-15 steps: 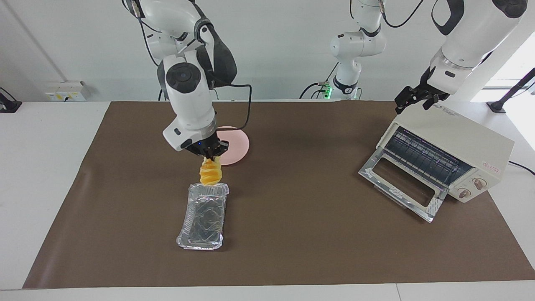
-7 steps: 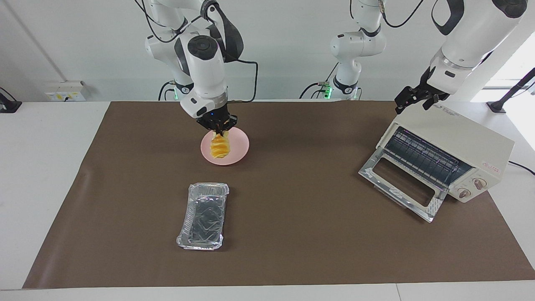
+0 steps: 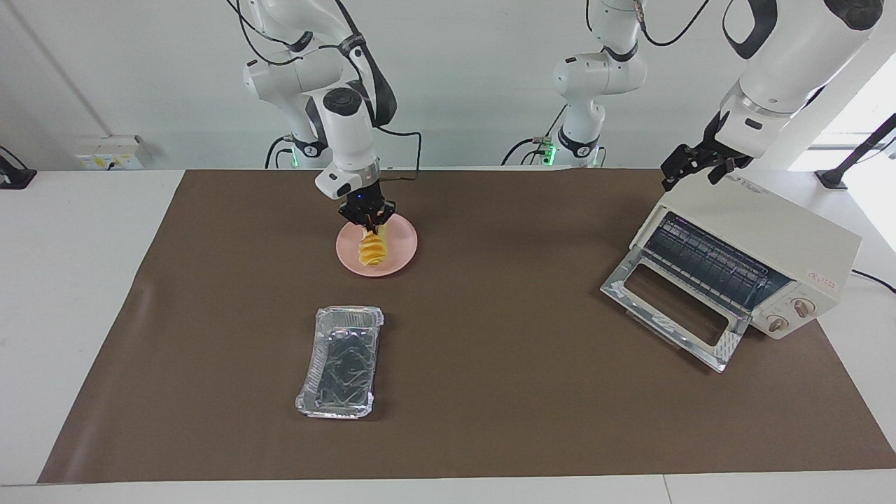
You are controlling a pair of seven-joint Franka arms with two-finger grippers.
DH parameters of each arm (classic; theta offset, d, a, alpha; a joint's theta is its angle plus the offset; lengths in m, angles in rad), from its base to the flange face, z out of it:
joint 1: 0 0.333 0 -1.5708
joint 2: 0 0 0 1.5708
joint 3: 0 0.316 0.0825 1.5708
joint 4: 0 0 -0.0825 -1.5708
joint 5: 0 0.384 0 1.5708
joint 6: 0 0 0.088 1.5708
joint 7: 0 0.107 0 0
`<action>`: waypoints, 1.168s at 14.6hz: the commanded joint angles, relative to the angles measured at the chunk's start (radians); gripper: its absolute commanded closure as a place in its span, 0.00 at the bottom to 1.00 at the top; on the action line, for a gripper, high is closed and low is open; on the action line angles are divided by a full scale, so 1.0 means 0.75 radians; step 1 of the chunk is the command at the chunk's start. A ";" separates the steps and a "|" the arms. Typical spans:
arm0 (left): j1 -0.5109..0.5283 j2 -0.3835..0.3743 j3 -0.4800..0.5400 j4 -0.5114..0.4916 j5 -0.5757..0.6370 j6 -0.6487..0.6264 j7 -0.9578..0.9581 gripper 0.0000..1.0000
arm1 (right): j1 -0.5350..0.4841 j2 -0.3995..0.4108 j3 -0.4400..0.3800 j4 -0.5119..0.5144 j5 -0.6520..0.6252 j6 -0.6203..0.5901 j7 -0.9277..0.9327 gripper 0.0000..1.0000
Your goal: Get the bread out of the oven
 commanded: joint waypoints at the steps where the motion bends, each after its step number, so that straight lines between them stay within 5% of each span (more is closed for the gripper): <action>1: 0.009 -0.020 0.000 -0.012 -0.011 -0.009 0.011 0.00 | -0.008 0.054 -0.001 0.007 0.015 0.058 -0.018 1.00; 2: 0.009 -0.020 0.000 -0.012 -0.011 -0.009 0.011 0.00 | -0.008 0.056 -0.001 0.009 0.015 0.054 -0.020 1.00; 4: 0.009 -0.020 0.000 -0.012 -0.011 -0.011 0.011 0.00 | -0.006 0.056 -0.001 0.013 0.015 0.044 -0.022 0.01; 6: 0.009 -0.020 0.000 -0.012 -0.011 -0.009 0.011 0.00 | -0.008 0.056 -0.001 0.042 0.015 0.009 -0.026 0.00; 12: 0.011 -0.020 0.000 -0.012 -0.011 -0.011 0.011 0.00 | -0.077 0.031 -0.018 0.455 0.017 -0.532 -0.059 0.00; 17: 0.009 -0.020 0.000 -0.012 -0.011 -0.009 0.011 0.00 | -0.308 0.000 -0.024 0.735 0.025 -0.815 -0.457 0.00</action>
